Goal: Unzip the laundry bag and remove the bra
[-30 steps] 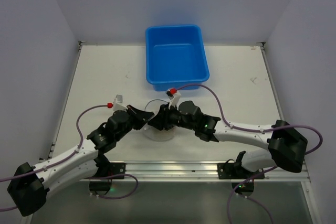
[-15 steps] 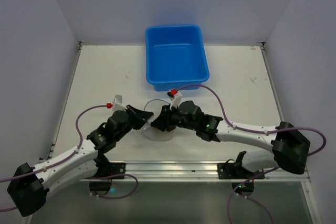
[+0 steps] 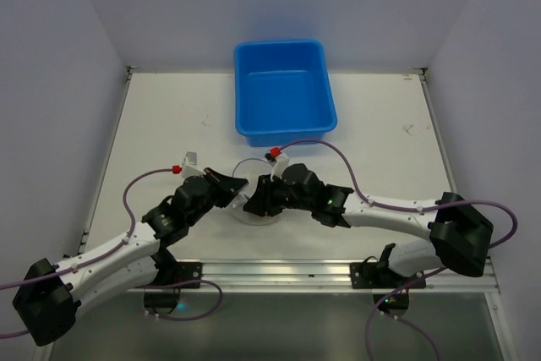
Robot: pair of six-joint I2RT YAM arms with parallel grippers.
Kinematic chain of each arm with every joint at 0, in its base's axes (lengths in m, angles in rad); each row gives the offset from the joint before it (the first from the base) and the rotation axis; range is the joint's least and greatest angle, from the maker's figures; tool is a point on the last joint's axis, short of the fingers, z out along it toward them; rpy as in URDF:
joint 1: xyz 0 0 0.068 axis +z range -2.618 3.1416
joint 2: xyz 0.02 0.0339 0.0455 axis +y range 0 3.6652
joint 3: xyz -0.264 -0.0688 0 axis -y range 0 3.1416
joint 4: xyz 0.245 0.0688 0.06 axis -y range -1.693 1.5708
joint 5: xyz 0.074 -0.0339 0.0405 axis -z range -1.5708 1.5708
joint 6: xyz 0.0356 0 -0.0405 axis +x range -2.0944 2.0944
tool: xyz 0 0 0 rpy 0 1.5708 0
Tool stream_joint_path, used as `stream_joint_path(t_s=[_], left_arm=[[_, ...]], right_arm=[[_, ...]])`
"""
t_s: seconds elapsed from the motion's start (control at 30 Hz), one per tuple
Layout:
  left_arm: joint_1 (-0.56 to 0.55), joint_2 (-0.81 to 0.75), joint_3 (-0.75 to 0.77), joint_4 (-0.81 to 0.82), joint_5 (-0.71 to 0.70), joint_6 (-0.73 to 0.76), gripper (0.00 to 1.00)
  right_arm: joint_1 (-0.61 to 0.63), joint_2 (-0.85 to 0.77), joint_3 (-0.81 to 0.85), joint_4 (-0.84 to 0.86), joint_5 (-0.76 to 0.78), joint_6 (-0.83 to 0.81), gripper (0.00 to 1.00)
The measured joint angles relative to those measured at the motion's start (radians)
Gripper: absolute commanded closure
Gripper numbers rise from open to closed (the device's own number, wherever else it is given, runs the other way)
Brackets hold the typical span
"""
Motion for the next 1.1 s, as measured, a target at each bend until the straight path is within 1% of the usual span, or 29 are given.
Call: stream_joint_path(t_s=[0.33, 0.6, 0.8, 0.9, 0.97, 1.0, 1.03, 1.1], left_arm=[[0.000, -0.006, 0.000, 0.000, -0.013, -0.018, 1.00], [0.000, -0.006, -0.003, 0.006, -0.014, -0.021, 1.00], [0.000, -0.006, -0.009, 0.018, -0.013, -0.021, 1.00], [0.000, -0.006, -0.011, 0.021, -0.013, -0.021, 1.00], [0.000, -0.006, -0.011, 0.022, -0.013, -0.021, 1.00], [0.000, -0.006, -0.012, 0.022, -0.013, -0.021, 1.00], [0.000, -0.006, -0.012, 0.022, -0.013, -0.021, 1.00], [0.000, -0.007, -0.013, 0.022, -0.013, -0.021, 1.00]], right_arm=[[-0.005, 0.034, 0.008, 0.022, -0.001, -0.002, 0.66], [-0.006, 0.034, 0.014, 0.038, -0.003, -0.010, 0.67], [-0.011, 0.034, 0.026, 0.046, -0.001, -0.016, 0.69], [-0.012, 0.034, 0.026, 0.046, 0.000, -0.017, 0.73], [-0.015, 0.034, 0.026, 0.046, 0.001, -0.018, 0.78], [-0.016, 0.034, 0.026, 0.046, 0.002, -0.019, 0.81], [-0.018, 0.034, 0.026, 0.045, 0.005, -0.019, 0.88], [-0.020, 0.034, 0.026, 0.043, 0.013, -0.024, 0.96]])
